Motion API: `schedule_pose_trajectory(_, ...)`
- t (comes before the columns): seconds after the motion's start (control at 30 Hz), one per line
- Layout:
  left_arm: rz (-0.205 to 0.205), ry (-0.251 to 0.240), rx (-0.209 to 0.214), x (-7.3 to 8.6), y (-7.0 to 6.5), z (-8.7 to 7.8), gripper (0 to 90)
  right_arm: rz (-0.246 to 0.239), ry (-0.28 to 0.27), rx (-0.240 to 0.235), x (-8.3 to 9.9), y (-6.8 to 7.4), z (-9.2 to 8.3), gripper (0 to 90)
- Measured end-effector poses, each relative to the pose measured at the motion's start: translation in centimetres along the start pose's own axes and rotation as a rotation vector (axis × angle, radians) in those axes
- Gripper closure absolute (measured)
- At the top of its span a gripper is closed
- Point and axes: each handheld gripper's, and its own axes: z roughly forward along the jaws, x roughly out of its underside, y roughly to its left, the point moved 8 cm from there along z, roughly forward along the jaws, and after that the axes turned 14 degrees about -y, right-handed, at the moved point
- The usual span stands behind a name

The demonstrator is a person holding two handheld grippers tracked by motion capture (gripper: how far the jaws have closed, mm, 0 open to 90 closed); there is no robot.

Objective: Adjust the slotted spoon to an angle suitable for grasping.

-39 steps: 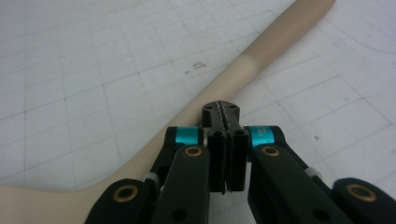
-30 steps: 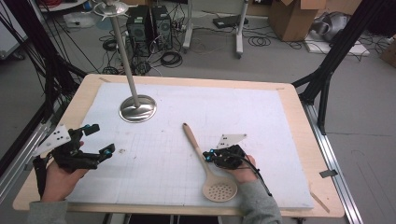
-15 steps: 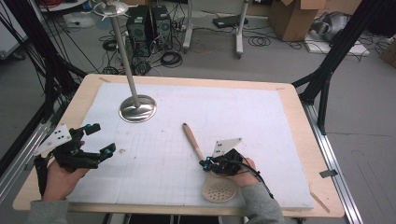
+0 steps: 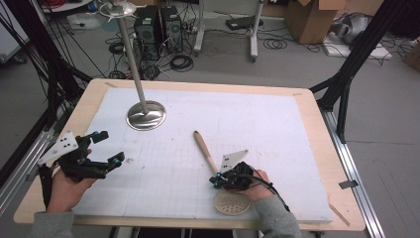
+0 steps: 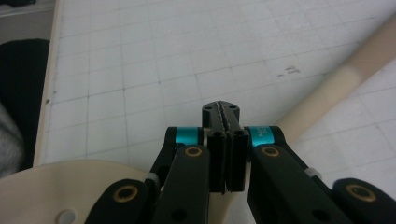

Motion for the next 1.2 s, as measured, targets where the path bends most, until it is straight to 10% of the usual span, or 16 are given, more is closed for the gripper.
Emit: schedule_pose_trajectory(1.2, -0.005, 0.005, -0.002, 0.2, -0.1, 0.0, 1.8, 0.032, 0.029, 0.054, 3.5, -2.3, -5.2, 90.0)
